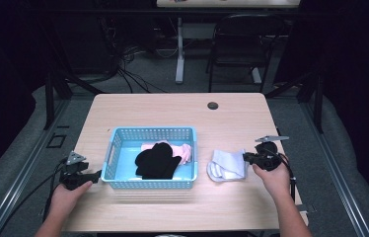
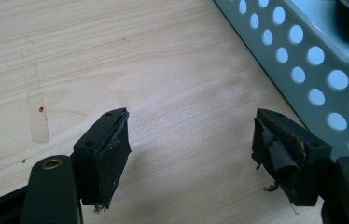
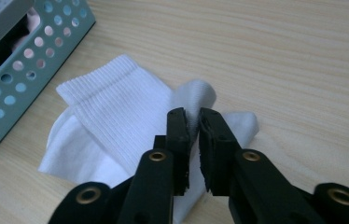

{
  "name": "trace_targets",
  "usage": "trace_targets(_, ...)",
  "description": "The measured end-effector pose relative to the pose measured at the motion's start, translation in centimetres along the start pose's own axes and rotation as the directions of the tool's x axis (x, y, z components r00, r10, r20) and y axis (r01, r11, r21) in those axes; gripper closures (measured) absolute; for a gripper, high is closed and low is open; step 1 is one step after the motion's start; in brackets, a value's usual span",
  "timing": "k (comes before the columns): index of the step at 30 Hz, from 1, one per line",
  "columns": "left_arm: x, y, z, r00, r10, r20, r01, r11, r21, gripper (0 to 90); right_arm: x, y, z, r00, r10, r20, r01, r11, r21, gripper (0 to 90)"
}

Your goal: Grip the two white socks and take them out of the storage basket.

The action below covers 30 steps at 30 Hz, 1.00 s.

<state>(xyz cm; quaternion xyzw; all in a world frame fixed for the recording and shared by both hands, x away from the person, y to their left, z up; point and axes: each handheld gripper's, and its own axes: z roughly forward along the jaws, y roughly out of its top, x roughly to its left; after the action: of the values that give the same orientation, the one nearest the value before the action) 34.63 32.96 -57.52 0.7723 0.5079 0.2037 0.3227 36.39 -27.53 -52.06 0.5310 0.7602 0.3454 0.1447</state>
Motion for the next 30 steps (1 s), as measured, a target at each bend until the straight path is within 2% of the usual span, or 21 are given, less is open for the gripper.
trace_targets(4,0.0,0.0,0.0,1.0,0.0,0.0,0.0,1.0,0.0,27.3,-0.2,-0.5,-0.3,0.9994,0.032,-0.011,-0.032,0.9985,-0.044,75.4)
trace_targets(5,0.0,0.0,0.0,1.0,-0.001,0.0,0.001,1.0,0.001,27.3,-0.1,-0.7,-0.5,0.9992,0.04,-0.001,-0.04,0.9975,-0.059,73.5)
trace_targets(12,0.0,0.0,0.0,1.0,-0.003,0.0,0.003,1.0,-0.006,27.3,0.8,-0.7,-1.2,0.9993,0.032,-0.017,-0.034,0.9965,-0.077,67.7)
trace_targets(17,0.0,0.0,0.0,1.0,-0.003,0.001,0.003,1.0,-0.007,27.3,2.3,-0.6,-1.3,0.9991,-0.016,-0.039,0.013,0.9971,-0.076,64.0)
trace_targets(20,0.0,0.0,-0.1,1.0,-0.002,0.002,0.003,1.0,-0.008,27.3,3.7,-0.3,-1.3,0.9972,-0.05,-0.056,0.045,0.9956,-0.082,60.5)
trace_targets(22,0.0,0.0,-0.1,1.0,-0.004,0.002,0.004,1.0,-0.008,27.3,4.1,-0.3,-1.2,0.9964,-0.063,-0.057,0.058,0.995,-0.082,59.5)
trace_targets(23,0.0,0.0,-0.1,1.0,-0.003,0.002,0.003,1.0,-0.009,27.3,4.8,-0.3,-0.9,0.9943,-0.084,-0.066,0.078,0.9935,-0.083,58.1)
trace_targets(25,0.0,0.0,-0.1,1.0,-0.004,0.002,0.004,0.9999,-0.01,27.3,5.0,-0.3,-0.9,0.9931,-0.097,-0.065,0.092,0.9925,-0.081,57.7)
trace_targets(26,0.0,0.0,-0.1,1.0,-0.003,0.002,0.003,0.9999,-0.01,27.3,5.8,-0.5,-0.6,0.9901,-0.124,-0.066,0.118,0.9896,-0.082,56.9)
trace_targets(30,0.0,0.0,-0.1,1.0,-0.003,0.002,0.003,0.9999,-0.011,27.3,6.6,-0.6,-0.3,0.9848,-0.159,-0.07,0.153,0.9846,-0.085,55.8)
